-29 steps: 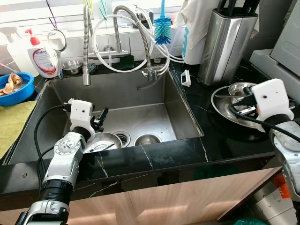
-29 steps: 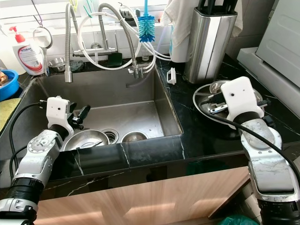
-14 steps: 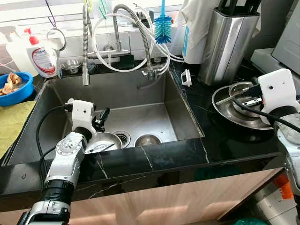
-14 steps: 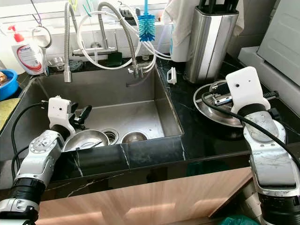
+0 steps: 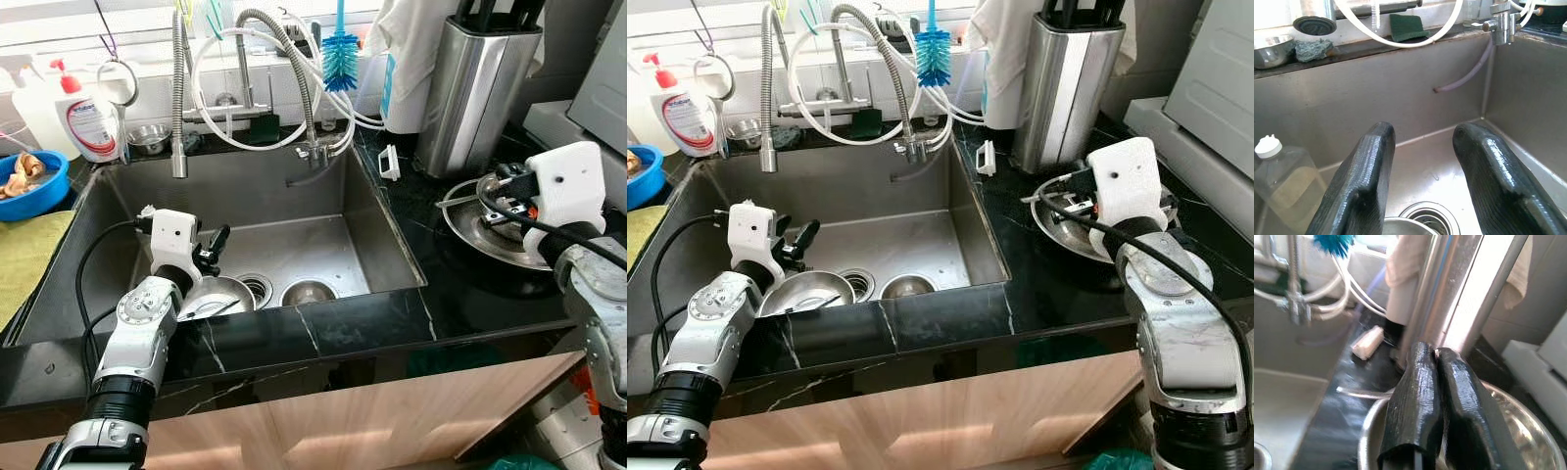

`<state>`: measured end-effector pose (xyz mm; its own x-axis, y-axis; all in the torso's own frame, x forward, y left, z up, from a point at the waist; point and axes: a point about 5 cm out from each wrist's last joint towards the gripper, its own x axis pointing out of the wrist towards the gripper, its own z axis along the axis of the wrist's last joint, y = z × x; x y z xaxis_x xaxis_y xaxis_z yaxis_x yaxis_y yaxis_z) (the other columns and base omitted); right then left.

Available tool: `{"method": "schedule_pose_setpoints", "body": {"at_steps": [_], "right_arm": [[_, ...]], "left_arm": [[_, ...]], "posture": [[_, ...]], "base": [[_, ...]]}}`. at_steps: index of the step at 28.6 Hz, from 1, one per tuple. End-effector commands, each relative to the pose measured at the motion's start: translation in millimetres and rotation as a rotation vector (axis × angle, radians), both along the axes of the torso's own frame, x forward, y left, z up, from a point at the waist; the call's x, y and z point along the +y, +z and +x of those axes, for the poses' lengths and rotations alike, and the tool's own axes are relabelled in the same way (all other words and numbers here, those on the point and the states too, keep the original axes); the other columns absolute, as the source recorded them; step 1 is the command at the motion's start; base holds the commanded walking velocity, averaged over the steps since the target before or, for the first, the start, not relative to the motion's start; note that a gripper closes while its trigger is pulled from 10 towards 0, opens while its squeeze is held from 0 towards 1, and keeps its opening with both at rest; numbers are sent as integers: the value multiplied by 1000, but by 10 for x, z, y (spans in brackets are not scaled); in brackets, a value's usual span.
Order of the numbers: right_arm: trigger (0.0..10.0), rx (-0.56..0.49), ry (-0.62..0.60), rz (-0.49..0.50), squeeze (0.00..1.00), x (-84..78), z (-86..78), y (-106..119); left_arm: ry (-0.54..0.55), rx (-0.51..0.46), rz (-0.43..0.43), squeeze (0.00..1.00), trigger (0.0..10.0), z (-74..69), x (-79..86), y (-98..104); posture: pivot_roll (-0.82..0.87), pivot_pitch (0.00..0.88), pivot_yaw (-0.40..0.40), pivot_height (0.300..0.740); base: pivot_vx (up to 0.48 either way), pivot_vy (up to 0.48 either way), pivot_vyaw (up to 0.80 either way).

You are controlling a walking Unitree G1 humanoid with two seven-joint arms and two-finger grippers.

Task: Kitchen organization

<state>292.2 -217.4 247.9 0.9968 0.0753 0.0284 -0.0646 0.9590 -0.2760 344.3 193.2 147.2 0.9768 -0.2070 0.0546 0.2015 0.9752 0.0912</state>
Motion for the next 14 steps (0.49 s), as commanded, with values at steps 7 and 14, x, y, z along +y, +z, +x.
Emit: {"method": "schedule_pose_setpoints", "body": {"at_steps": [7,14], "right_arm": [[10000,-36,56,74,0,62,-26,157],[10000,-43,60,93,0,52,-37,211]], "left_arm": [[-11,-9,13,0,10000,7,-10,44],[-15,-10,11,0,10000,13,-17,49]], "posture": [[-104,0,52,740],[-105,0,54,740]], "base": [[0,0,0],[0,0,0]]}}
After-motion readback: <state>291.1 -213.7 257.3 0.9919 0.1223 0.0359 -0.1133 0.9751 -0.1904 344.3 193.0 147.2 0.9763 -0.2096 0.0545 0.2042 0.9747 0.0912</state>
